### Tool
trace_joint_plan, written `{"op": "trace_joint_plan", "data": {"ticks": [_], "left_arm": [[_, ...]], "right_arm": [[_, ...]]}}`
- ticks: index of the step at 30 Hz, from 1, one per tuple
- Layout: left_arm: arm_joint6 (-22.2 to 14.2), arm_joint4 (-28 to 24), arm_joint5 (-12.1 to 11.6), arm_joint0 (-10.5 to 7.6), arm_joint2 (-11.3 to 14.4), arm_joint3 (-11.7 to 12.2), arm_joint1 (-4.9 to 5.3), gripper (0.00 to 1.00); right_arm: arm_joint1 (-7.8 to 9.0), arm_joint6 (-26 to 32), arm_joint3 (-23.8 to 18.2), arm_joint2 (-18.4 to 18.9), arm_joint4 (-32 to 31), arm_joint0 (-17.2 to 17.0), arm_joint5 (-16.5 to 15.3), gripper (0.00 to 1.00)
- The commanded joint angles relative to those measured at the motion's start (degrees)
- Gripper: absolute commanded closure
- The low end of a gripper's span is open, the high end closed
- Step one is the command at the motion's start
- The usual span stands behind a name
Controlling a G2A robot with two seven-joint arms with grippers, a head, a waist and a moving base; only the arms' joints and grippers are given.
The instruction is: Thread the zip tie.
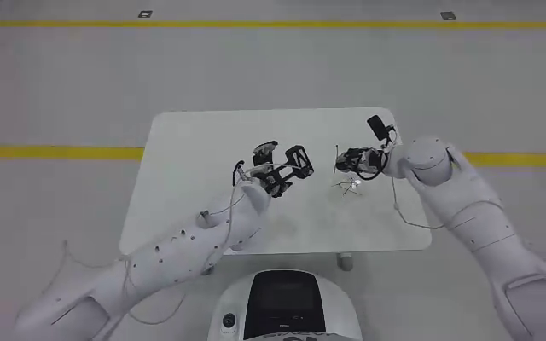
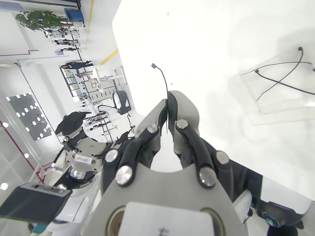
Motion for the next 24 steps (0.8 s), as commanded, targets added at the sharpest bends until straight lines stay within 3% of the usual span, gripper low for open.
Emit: {"op": "trace_joint_plan", "data": {"ticks": [1,6,9,19,24], "left_arm": [[-0.24,0.00,0.32,-1.73,2.03,1.62,-0.71,0.00],[-0.38,0.00,1.51,-4.40,5.94,4.82,-2.70,0.00],[-0.98,0.00,1.97,-5.12,7.49,6.77,-3.76,0.00],[-1.16,0.00,2.04,-5.22,7.57,6.97,-3.85,0.00],[3.71,0.00,5.57,-5.51,8.35,8.41,-4.14,0.00]], "right_arm": [[-0.15,0.11,0.29,-0.16,0.04,0.13,0.00,1.00],[-0.50,0.07,1.23,-0.28,0.44,0.34,0.00,1.00],[-0.66,0.07,1.88,-0.09,1.10,0.38,0.00,1.00],[-0.70,0.00,2.14,-0.04,1.05,0.44,0.00,1.00],[-1.11,-1.69,1.53,0.53,2.79,-0.91,-0.13,1.00]]}}
